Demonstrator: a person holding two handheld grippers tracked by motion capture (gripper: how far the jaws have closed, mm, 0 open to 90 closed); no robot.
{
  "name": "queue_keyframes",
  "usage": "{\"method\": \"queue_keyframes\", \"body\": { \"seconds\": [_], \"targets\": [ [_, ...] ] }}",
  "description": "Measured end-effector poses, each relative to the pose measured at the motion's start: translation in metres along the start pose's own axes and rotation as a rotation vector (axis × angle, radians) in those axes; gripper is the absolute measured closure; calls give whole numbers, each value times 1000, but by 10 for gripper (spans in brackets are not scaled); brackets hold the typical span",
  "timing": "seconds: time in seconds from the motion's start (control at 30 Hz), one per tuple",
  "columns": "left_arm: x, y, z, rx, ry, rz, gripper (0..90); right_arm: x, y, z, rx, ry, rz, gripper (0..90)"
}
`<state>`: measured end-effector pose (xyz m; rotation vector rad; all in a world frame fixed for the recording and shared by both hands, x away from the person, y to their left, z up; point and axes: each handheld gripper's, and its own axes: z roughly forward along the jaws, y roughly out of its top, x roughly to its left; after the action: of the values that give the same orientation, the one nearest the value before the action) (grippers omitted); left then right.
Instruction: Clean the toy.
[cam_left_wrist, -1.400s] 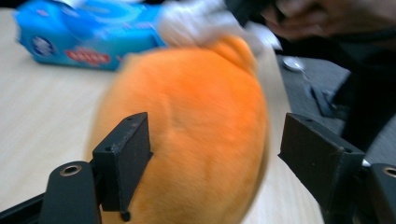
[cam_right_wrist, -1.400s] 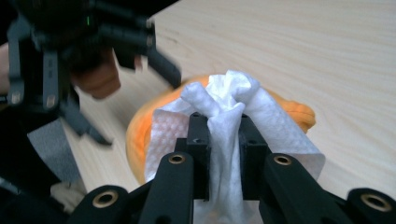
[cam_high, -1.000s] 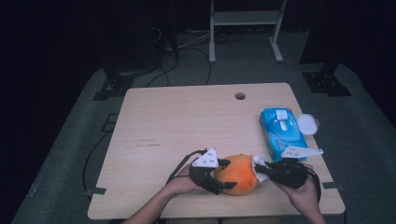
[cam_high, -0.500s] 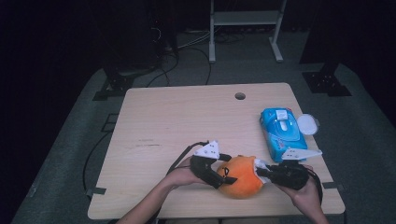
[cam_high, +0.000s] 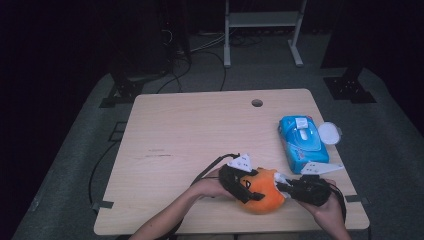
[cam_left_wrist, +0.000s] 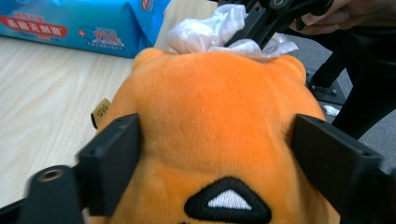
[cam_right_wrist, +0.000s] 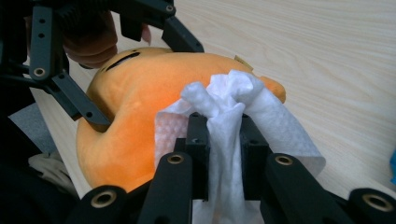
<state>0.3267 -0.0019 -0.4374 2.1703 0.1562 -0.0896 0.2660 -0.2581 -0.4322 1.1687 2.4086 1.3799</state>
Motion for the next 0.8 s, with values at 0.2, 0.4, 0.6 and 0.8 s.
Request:
{"method": "queue_keyframes", "body": {
  "seconds": [0.2, 0.4, 0.6, 0.8],
  "targets": [
    [-10, 7, -8, -24, 81, 65, 474, -2, -1, -5, -29, -23, 11, 773],
    [-12, 17, -22, -40, 106, 111, 515, -2, 5, -11, -97, -9, 37, 781],
    [-6, 27, -43, -24, 186, 155, 522, 2, 31, 2, -137, -2, 15, 792],
    [14, 27, -64, 7, 275, 162, 522, -3, 60, 29, -151, 14, 17, 795]
  ]
}}
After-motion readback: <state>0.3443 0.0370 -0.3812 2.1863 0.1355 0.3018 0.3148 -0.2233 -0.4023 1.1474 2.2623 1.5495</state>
